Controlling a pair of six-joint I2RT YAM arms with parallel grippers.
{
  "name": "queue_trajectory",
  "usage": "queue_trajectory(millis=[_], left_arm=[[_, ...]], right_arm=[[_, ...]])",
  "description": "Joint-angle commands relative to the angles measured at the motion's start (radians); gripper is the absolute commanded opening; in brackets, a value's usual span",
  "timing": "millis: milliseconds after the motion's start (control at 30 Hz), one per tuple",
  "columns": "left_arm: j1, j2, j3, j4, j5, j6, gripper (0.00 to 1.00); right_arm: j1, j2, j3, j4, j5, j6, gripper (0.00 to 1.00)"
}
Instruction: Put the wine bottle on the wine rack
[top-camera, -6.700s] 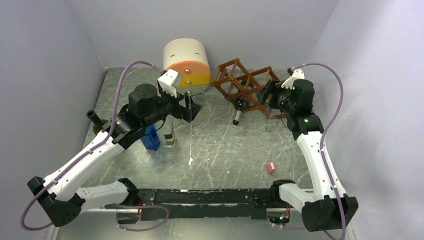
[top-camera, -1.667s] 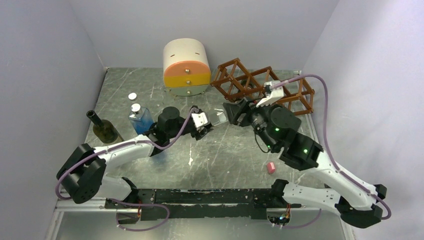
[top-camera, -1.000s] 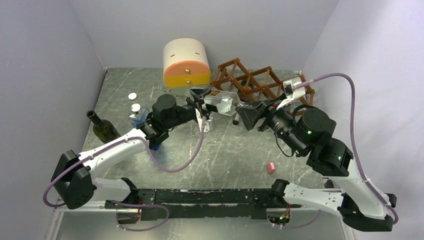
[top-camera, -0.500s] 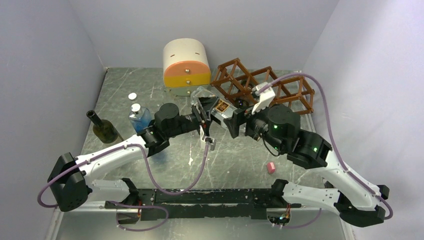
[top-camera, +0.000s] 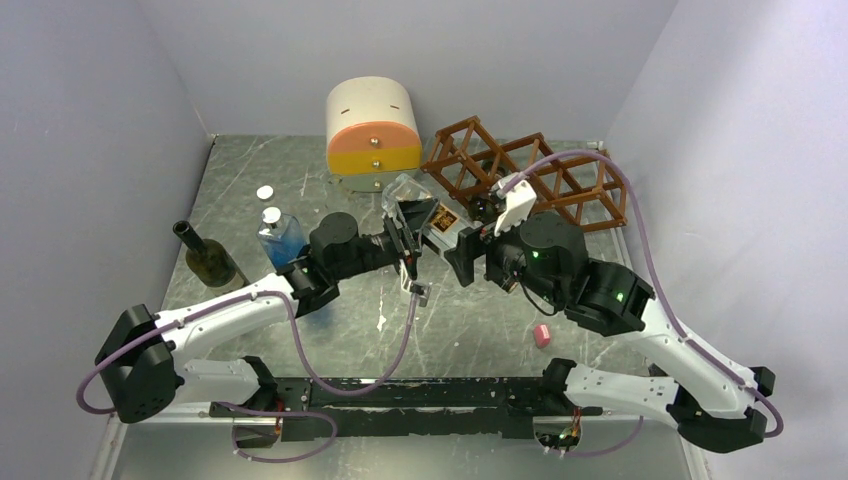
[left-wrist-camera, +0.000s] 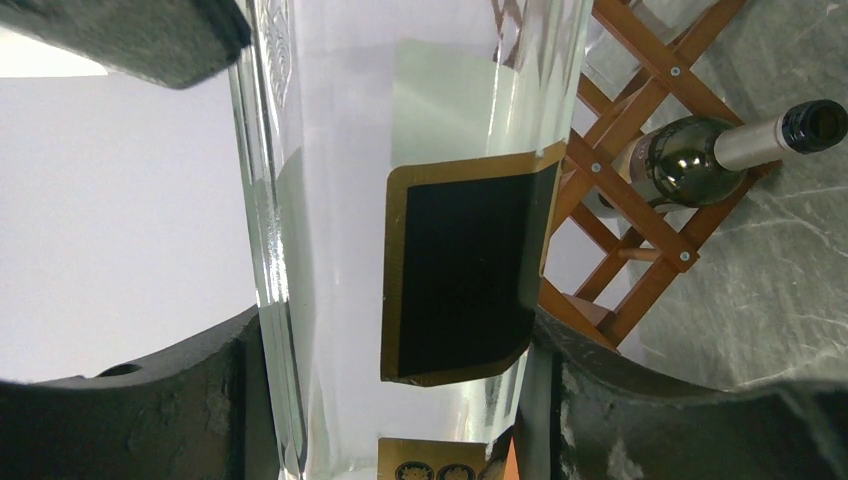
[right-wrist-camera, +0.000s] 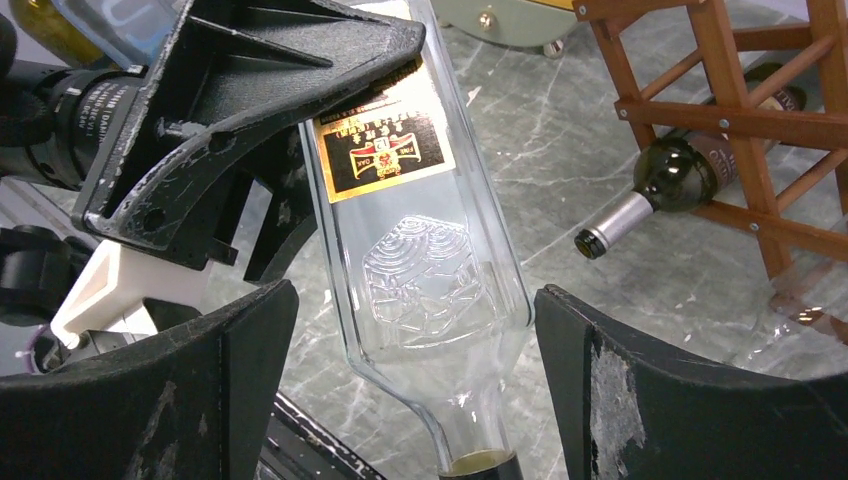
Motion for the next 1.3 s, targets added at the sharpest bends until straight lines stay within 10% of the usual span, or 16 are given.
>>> queue_trajectory(millis=[0,833,1033,1200,1267], left_arm=[[-0.018,-0.037,0.013,0.259,-0.001,0.052,0.07],[-0.019,-0.043,0.125,0.051,-0.022,-0.117,0.07],[-0.019,-0.043,0.141,0.022,-0.020,-0.152,0.10],[-0.019,-0.008,0.227,-0.103,-0.052,-0.277,0.49],[-0.019,0.008,0.264,-0.157,-0.063,-0.341,0.59]], right_arm=[[0.003,0.015,-0.034,-0.003,-0.017,0.027,0.93],[0.003,0.075,-0.066,0.012,0.011,0.008,0.84],[0.004,0.044,-0.080,0.086,0.033,0.004,0.40],[0.003,0.024,-0.077,0.120,0.071,0.007,0.00],[0.002,0.017,-0.072,0.128,0.101,0.012,0.00]])
